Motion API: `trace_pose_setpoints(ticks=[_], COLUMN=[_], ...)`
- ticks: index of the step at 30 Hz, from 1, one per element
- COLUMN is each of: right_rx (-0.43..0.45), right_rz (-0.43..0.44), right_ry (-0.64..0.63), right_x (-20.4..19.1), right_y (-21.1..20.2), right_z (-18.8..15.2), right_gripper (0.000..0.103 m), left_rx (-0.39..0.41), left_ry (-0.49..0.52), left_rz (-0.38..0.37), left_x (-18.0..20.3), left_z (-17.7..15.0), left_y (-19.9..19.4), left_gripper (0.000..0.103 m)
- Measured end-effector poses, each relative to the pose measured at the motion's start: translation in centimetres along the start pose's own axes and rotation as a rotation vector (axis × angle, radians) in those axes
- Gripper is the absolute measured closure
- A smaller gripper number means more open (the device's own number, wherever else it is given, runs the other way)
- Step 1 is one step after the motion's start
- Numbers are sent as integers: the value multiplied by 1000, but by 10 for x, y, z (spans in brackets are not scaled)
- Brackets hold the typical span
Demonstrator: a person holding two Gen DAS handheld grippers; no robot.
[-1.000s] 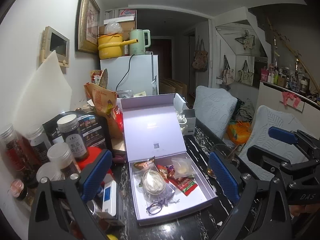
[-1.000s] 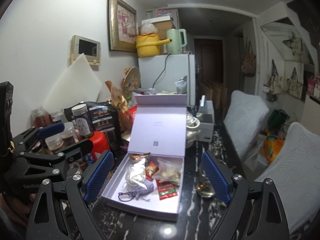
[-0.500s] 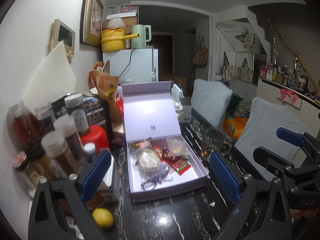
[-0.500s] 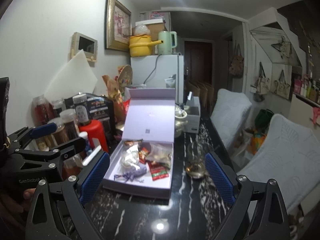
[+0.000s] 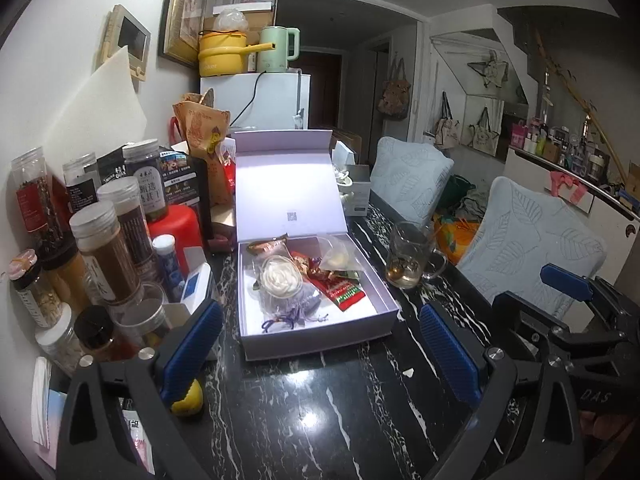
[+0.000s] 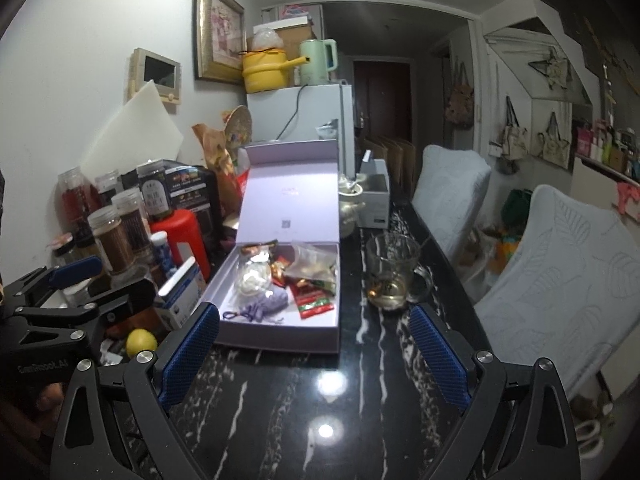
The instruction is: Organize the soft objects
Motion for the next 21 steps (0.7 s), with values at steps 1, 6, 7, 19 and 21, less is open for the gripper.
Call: trace_pose_setpoints(ticks=[1, 6, 7, 19, 21], right_rx=[-1, -11, -13, -30, -32], right_rz=[-1, -11, -12, -32, -24], right_ry=[2, 3, 2, 18, 20], right_x=[1, 4, 6, 16, 16], right_y=[-1, 0, 0, 2, 3], right_z=[-1, -6, -7, -12, -11], right_gripper=[6, 6, 6, 6, 6], left_rx=[-5, -18, -20, -36, -34], left_ry=[2, 3, 3, 5, 5], left_rz=[-1, -14, -14, -55, -55], left_x=[1, 5, 6, 14, 15], left_z=[-2, -7, -7, -9, -9], left_y=[1, 3, 3, 8, 7], left_gripper=[2, 2, 2, 2, 2])
Point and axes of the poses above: each gripper's, at about its wrist camera, not at the fingertips, and y roughly the way its jaws point, x to its right, z to its top, the point moved 3 cm from there along y, roughly the way its jaws point, and after that the axes turned 14 degrees about y, right-handed, at the moved point
